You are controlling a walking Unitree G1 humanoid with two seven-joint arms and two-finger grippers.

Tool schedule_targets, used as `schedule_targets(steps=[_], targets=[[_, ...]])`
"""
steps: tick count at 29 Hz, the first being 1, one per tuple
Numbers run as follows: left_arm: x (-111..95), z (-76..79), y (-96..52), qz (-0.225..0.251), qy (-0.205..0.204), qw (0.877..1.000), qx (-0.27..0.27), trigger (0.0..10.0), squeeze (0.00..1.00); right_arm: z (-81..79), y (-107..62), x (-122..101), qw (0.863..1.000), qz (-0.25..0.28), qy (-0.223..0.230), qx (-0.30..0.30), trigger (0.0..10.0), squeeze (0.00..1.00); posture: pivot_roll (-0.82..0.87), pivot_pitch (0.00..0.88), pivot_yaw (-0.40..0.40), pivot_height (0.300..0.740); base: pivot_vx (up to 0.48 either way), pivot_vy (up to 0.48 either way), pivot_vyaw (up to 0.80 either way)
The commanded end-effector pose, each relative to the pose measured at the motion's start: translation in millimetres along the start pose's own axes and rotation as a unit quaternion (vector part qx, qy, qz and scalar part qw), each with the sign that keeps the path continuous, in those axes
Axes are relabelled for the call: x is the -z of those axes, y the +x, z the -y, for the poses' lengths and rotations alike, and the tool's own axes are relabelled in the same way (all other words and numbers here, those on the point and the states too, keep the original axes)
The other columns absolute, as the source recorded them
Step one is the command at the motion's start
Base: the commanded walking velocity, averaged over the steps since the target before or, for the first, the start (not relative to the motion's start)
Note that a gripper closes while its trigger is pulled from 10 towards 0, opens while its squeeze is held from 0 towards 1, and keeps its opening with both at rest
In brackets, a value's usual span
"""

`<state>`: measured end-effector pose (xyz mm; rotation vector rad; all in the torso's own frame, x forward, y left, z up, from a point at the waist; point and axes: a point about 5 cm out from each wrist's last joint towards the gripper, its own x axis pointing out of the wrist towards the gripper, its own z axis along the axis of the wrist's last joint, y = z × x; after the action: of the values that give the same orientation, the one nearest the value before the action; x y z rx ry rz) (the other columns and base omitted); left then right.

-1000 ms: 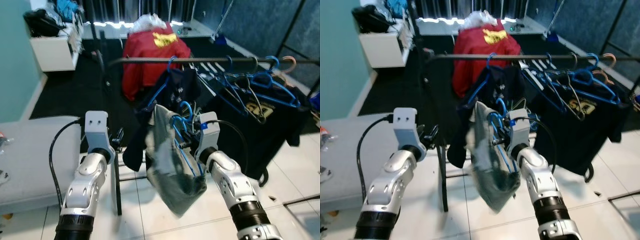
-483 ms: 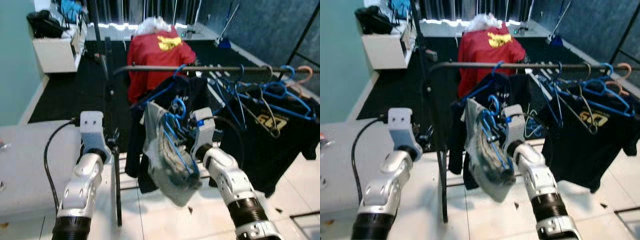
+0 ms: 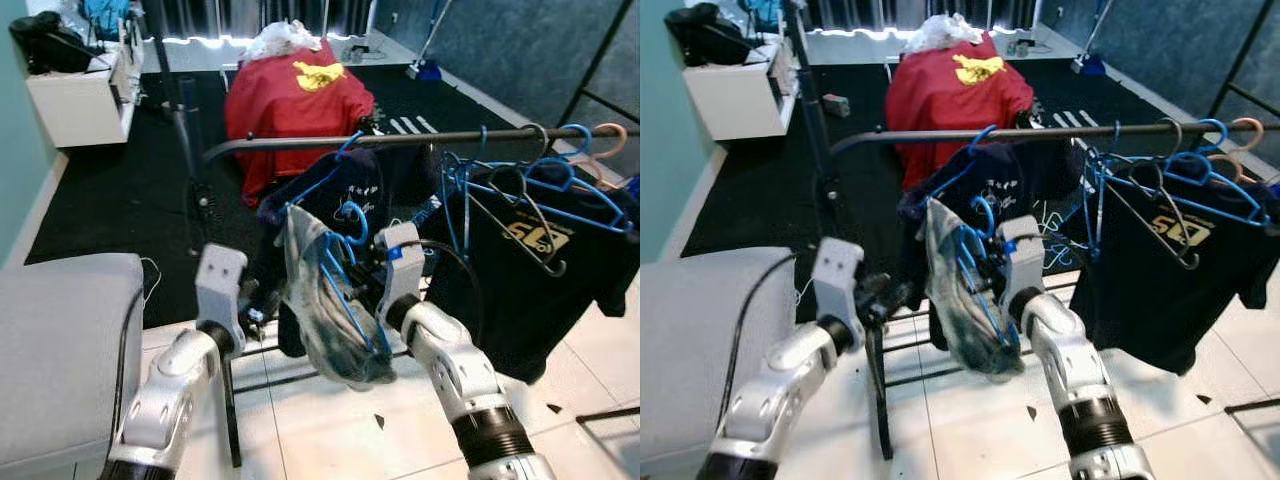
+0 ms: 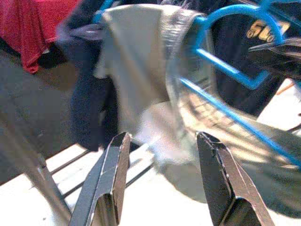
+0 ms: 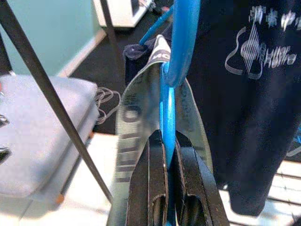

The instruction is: Hang hanger

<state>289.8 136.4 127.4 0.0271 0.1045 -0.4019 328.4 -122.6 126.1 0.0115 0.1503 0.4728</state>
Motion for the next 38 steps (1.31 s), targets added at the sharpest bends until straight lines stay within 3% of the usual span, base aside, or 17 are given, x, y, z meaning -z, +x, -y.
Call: schedule_targets(steps=[1, 3, 7, 10, 19, 28, 30, 35, 38], targets=[[3, -8.1, -3.8, -0.003, 0.01, 1.0, -0.016, 10.0, 0.0, -1.9, -1.8, 1, 1.0, -0.01, -0.004, -0.006, 10.0, 0.0, 0.0, 0.036, -0.047, 0.74, 0.0, 0.0, 0.0], [7, -25.2, -7.2, -0.001, -0.007, 0.998, -0.069, 10.0, 0.0, 1.5, -14.4, 15, 0.999, -0.04, -0.022, -0.008, 10.0, 0.0, 0.0, 0.039, -0.036, 0.74, 0.0, 0.0, 0.0], [7, -34.1, -11.6, 0.024, -0.035, 0.995, -0.087, 10.0, 0.0, 4.6, -30.1, 28, 0.996, -0.068, -0.052, -0.011, 10.0, 0.0, -0.01, 0.038, -0.024, 0.74, 0.0, 0.0, 0.0], [-5, -35.8, -20.4, 0.088, -0.099, 0.99, -0.058, 10.0, 0.0, 9.3, -48.3, 32, 0.993, -0.089, -0.074, -0.013, 10.0, 0.0, -0.01, 0.036, -0.02, 0.74, 0.0, 0.0, 0.0], [-16, -26.9, -30.1, 0.136, -0.129, 0.982, 0.01, 10.0, 0.0, 20.3, -78.5, 13, 0.99, -0.097, -0.103, -0.022, 10.0, 0.0, -0.02, 0.032, -0.005, 0.74, 0.0, 0.0, 0.0], [-22, -15.8, -29.7, 0.157, -0.145, 0.975, 0.057, 10.0, 0.0, 27.5, -92.9, -3, 0.996, -0.052, -0.068, -0.02, 10.0, 0.0, -0.02, 0.018, -0.005, 0.74, 0.0, 0.0, 0.0], [-25, -12.9, -30.6, 0.161, -0.152, 0.972, 0.078, 10.0, 0.0, 17.1, -100.2, -11, 0.995, -0.021, -0.036, -0.091, 10.0, 0.0, -0.02, 0.015, -0.004, 0.74, 0.0, 0.0, 0.0], [-27, -6.9, -34.6, 0.157, -0.152, 0.968, 0.122, 10.0, 0.0, 14.8, -114.7, -18, 0.983, -0.034, -0.064, -0.171, 10.0, 0.0, -0.02, 0.018, -0.008, 0.74, 0.0, 0.0, 0.0], [-30, -3.1, -38.1, 0.154, -0.15, 0.965, 0.151, 10.0, 0.0, 17.9, -131.1, -25, 0.97, -0.054, -0.049, -0.234, 10.0, 0.0, -0.02, 0.023, -0.017, 0.74, 0.0, 0.0, 0.0]])
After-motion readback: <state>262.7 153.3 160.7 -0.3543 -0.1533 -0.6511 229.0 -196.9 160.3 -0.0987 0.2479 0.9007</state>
